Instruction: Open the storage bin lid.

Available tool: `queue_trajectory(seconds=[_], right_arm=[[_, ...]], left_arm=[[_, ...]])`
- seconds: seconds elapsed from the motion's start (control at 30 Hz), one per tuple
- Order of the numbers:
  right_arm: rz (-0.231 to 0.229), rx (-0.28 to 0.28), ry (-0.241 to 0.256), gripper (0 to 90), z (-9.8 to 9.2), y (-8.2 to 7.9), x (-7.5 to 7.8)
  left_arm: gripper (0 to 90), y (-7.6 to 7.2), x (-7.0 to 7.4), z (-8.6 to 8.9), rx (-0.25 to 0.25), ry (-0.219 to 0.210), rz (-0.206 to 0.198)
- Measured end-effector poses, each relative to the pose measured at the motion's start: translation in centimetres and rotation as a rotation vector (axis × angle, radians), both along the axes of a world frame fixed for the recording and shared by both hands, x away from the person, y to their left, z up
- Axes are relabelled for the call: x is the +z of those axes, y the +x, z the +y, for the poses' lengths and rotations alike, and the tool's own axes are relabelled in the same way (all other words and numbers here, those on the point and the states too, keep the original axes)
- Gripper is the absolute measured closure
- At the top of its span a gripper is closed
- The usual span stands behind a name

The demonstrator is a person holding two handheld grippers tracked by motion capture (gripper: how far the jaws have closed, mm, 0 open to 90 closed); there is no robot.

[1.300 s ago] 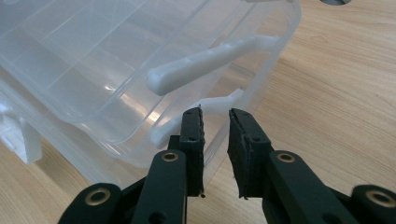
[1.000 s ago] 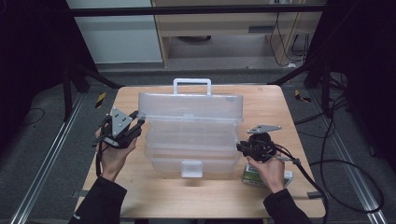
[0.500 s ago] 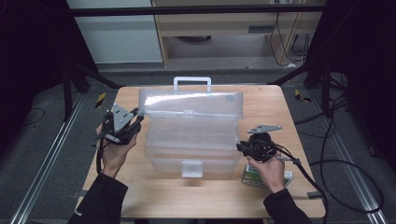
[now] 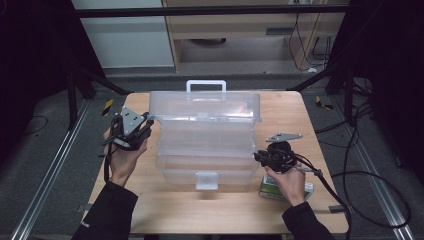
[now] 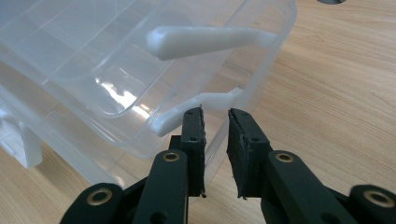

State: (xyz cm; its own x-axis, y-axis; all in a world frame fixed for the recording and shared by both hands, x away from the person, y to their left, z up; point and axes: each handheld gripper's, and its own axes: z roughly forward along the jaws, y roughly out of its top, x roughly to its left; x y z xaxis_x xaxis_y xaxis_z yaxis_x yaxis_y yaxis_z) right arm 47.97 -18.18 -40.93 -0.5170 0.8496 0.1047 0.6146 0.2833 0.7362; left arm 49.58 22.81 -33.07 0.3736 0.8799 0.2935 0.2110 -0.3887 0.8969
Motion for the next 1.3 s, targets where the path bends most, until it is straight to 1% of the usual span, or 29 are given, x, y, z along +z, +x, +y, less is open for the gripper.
queue_trajectory(seconds=[0.13, 0.27, 0.47, 1.0, 1.03, 1.13, 1.17, 1.3], right_arm=[[0.0, 0.0, 0.0, 76.4, 0.0, 0.0, 0.0], [0.001, 0.0, 0.0, 76.4, 0.0, 0.0, 0.0], [0.001, 0.0, -0.001, 76.4, 0.0, 0.0, 0.0], [0.003, 0.003, -0.001, 76.4, 0.0, 0.0, 0.0], [0.003, 0.004, -0.002, 76.3, 0.0, 0.0, 0.0], [0.0, 0.006, -0.003, 76.3, 0.0, 0.0, 0.0], [-0.002, 0.009, -0.01, 76.3, 0.0, 0.1, 0.1], [-0.004, 0.007, -0.011, 76.3, 0.0, 0.1, 0.0]], left_arm=[[77.5, 0.4, 0.2, 0.0, 0.001, 0.006, -0.001], [77.9, 0.7, 0.4, 0.0, 0.003, -0.006, 0.001], [78.8, 1.1, 0.7, -0.1, 0.01, 0.004, 0.005], [81.0, 2.0, 1.2, -0.2, 0.027, 0.012, 0.008], [81.1, 2.1, 1.2, -0.3, 0.015, 0.015, -0.003], [81.7, 2.3, 1.3, -0.3, 0.015, 0.023, -0.009], [81.8, 2.3, 1.4, -0.4, 0.035, 0.025, 0.004], [82.3, 2.6, 1.6, -0.5, 0.04, 0.032, 0.005]])
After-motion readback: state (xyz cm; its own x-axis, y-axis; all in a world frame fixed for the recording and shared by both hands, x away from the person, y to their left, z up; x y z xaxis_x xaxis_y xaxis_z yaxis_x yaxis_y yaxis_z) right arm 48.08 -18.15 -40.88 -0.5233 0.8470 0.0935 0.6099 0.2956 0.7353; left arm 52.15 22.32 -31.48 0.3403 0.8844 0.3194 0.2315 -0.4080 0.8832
